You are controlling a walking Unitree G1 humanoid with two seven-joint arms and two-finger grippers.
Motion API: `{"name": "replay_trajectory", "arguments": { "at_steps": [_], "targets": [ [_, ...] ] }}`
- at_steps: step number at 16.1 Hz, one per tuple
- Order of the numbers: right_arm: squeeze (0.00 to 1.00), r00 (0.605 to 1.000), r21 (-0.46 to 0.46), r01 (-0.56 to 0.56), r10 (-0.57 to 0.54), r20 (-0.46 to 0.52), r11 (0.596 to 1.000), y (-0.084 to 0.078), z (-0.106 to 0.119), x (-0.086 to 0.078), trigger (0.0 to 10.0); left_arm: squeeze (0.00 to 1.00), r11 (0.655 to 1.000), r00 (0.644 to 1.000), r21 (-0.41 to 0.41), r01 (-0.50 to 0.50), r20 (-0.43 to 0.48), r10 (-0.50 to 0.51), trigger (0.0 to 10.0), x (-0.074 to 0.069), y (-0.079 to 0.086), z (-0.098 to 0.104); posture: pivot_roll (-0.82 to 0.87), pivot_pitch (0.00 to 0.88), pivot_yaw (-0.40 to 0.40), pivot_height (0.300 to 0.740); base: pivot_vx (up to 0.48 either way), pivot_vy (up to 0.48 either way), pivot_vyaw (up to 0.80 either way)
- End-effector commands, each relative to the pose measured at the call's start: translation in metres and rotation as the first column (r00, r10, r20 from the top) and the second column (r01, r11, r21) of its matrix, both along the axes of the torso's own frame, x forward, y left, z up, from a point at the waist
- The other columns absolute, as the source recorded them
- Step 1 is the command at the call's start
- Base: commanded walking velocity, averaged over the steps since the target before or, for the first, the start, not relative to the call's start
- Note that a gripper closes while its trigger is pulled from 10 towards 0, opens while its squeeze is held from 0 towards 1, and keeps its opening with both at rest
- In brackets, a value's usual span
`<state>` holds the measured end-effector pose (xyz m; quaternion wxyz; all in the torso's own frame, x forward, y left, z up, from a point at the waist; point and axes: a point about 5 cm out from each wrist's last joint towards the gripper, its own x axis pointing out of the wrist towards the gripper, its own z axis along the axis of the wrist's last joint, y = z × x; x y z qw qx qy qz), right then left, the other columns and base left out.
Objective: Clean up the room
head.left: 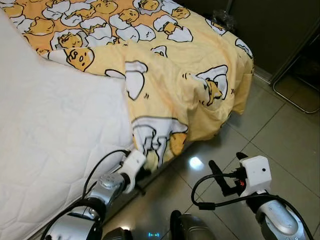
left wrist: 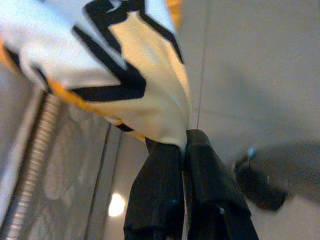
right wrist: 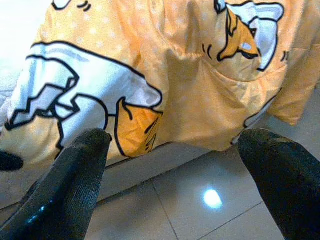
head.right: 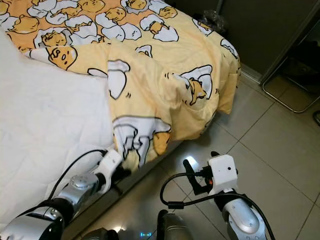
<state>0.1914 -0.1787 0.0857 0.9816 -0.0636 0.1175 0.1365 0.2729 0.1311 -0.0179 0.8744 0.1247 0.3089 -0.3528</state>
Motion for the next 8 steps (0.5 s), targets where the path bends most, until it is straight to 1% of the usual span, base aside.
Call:
{"name": "replay_trajectory", "arguments": {
  "at_steps": [1,2,3,5,7,8],
  "targets": [
    [0.0,1.0,0.016,-0.026,0.026,0.011,1.0,0.005,0.006,0.001,10.0,0.0,0.988,0.989,0.05,0.145,-0.017,-0.144,0.0,-0.013,-0.003,-0.008,-0.25,0.168,-0.009,0.74,0.0,0.0,0.0],
    [0.0,0.999,0.02,-0.032,0.032,0.015,0.999,0.006,0.007,0.001,10.0,0.0,0.983,0.985,0.06,0.172,-0.016,-0.171,0.0,-0.015,-0.004,-0.009,-0.25,0.168,-0.009,0.74,0.0,0.0,0.0],
    [0.0,0.998,0.039,-0.051,0.05,0.031,0.998,0.009,0.012,0.003,10.0,0.0,0.974,0.975,0.041,0.222,-0.02,-0.222,0.0,-0.019,-0.008,-0.01,-0.25,0.167,-0.008,0.74,0.0,0.0,0.0],
    [0.0,0.994,0.075,-0.096,0.091,0.064,0.993,0.015,0.023,0.006,10.0,0.0,0.955,0.954,-0.023,0.297,-0.03,-0.298,0.0,-0.029,-0.02,-0.012,-0.25,0.166,-0.007,0.74,0.0,0.0,0.0],
    [0.0,0.992,0.089,-0.113,0.107,0.069,0.99,0.016,0.025,0.006,10.0,0.0,0.937,0.938,-0.065,0.343,-0.026,-0.345,0.0,-0.035,-0.028,-0.013,-0.26,0.166,-0.008,0.74,0.0,0.0,0.0],
    [0.0,0.991,0.097,-0.122,0.117,0.065,0.988,0.017,0.025,0.005,10.0,0.0,0.918,0.921,-0.093,0.385,-0.031,-0.389,0.0,-0.04,-0.035,-0.014,-0.26,0.165,-0.009,0.74,0.0,0.0,0.0]
  ]
}}
